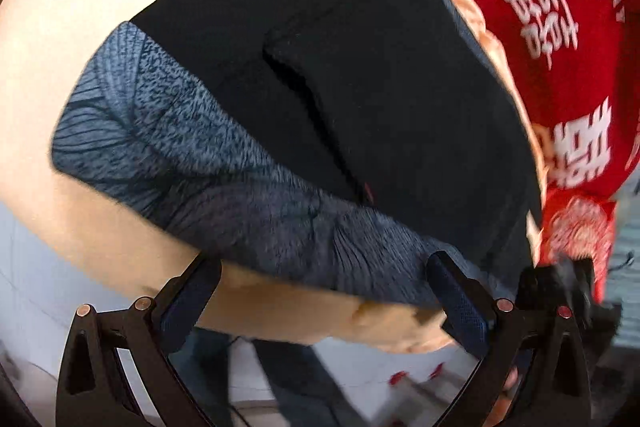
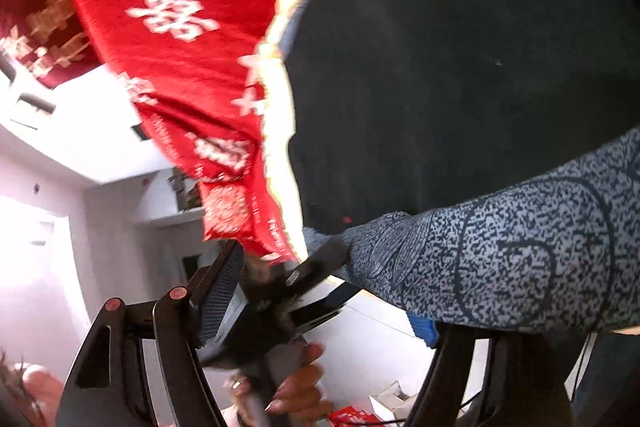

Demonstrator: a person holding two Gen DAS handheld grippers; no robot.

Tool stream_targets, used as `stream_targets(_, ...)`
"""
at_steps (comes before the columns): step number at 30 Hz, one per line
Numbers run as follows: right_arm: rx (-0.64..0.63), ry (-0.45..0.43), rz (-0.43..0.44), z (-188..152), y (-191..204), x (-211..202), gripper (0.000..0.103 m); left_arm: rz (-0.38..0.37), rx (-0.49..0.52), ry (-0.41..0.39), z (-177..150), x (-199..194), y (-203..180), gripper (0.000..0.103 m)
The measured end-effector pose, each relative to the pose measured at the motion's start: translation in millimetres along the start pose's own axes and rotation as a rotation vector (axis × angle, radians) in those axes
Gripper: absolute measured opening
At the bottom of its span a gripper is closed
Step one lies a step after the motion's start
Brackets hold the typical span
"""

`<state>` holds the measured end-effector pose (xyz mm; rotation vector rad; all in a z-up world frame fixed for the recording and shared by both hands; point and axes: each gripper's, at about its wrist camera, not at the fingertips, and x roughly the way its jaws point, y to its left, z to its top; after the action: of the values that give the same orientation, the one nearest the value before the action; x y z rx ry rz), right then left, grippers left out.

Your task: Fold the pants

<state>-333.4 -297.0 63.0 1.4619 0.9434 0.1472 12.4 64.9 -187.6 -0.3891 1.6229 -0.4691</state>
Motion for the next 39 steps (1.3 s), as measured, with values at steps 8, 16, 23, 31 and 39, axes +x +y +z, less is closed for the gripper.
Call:
stream_targets(8,0.011,-0.015,-0.04,0,-17,-13,0.078,0.015,-0.035,-0.069,21,0,-8,0.06)
stream_targets(16,0.203,-0.214,-0.082,-5,-82,-95,0.068,0.06,0.058,-0.039,33,3,-19,0.038)
stream_targets(23,0.228,-0.235,-0.155,-2,-57,-125,0.006,0.092,0.118,-0.02,37,-10,-32,0.034)
stream_targets(31,-0.028,-0.132,-0.216,84,43,-151,0.006,0.059,0.197,-0.125,73,-59,-98,0.034)
stream_targets(39,-0.153,-0.024,-0.379,248,80,-100,0.01,0.105,0.213,-0.224,183,-25,-168,0.034)
